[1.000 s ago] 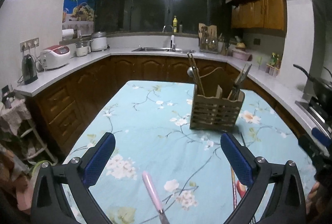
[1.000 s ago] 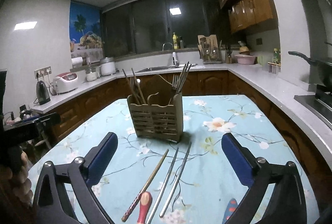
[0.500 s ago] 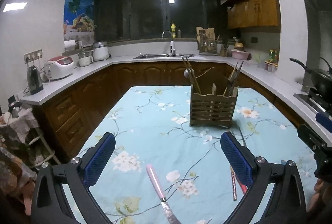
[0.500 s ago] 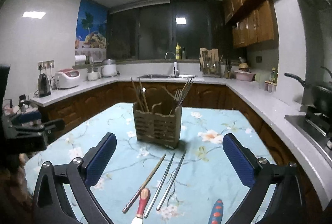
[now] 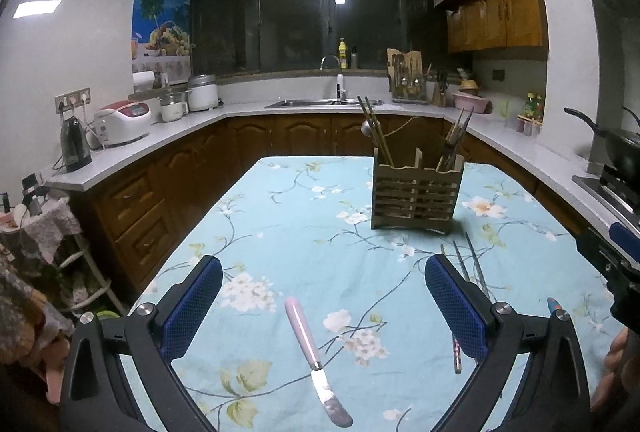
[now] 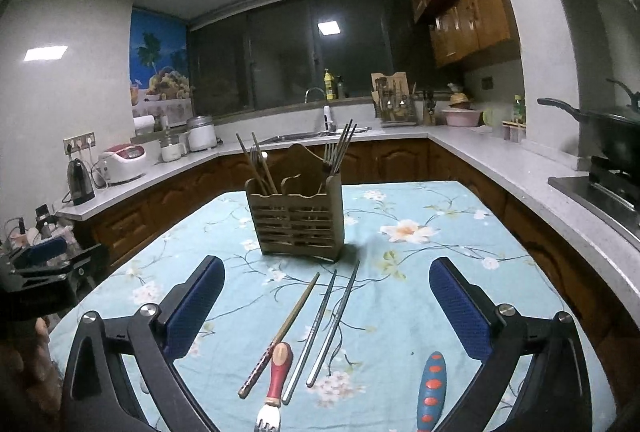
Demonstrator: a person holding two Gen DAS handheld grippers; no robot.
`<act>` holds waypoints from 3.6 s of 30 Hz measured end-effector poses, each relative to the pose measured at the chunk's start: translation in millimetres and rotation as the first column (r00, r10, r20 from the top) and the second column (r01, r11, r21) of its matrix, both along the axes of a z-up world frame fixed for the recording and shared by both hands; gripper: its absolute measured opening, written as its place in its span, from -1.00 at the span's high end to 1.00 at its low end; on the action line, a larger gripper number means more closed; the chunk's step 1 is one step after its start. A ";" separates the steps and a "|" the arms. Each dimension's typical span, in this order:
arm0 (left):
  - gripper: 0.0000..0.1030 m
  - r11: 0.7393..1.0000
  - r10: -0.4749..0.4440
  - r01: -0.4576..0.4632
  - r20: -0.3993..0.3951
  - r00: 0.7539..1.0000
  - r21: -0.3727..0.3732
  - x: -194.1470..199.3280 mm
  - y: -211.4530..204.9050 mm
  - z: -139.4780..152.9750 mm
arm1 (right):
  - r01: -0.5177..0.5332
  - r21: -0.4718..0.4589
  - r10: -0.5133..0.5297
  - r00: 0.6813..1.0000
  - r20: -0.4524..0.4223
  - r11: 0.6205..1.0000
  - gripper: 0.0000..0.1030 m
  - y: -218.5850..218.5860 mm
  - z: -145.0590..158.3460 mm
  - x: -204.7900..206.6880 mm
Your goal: Organize utensils
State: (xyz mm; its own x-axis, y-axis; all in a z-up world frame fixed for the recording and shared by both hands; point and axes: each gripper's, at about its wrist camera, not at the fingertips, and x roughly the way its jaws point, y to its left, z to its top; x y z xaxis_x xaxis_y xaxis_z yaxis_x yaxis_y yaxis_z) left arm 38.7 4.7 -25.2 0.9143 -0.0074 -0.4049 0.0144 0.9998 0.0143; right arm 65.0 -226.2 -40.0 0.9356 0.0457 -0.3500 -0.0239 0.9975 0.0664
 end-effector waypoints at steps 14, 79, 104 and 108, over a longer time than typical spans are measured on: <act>-0.99 1.000 0.002 -0.001 0.012 1.000 -0.010 -6.8 2.0 -1.4 | -0.013 -0.005 0.013 1.000 0.021 1.000 -1.00 6.2 5.5 -5.3; -0.98 1.000 0.010 -0.010 0.026 1.000 -0.004 -2.1 -1.2 1.8 | -0.041 -0.010 0.042 0.998 0.046 0.999 -1.00 11.8 20.4 -7.3; -0.98 1.000 -0.001 0.001 0.019 1.000 -0.002 4.0 -6.1 0.2 | -0.045 -0.014 0.046 0.998 0.049 0.999 -1.00 16.2 22.8 -7.6; -0.98 1.000 -0.002 0.002 0.015 1.000 -0.003 4.9 -7.7 0.0 | -0.046 -0.014 0.046 0.998 0.050 0.999 -1.00 17.4 23.7 -6.3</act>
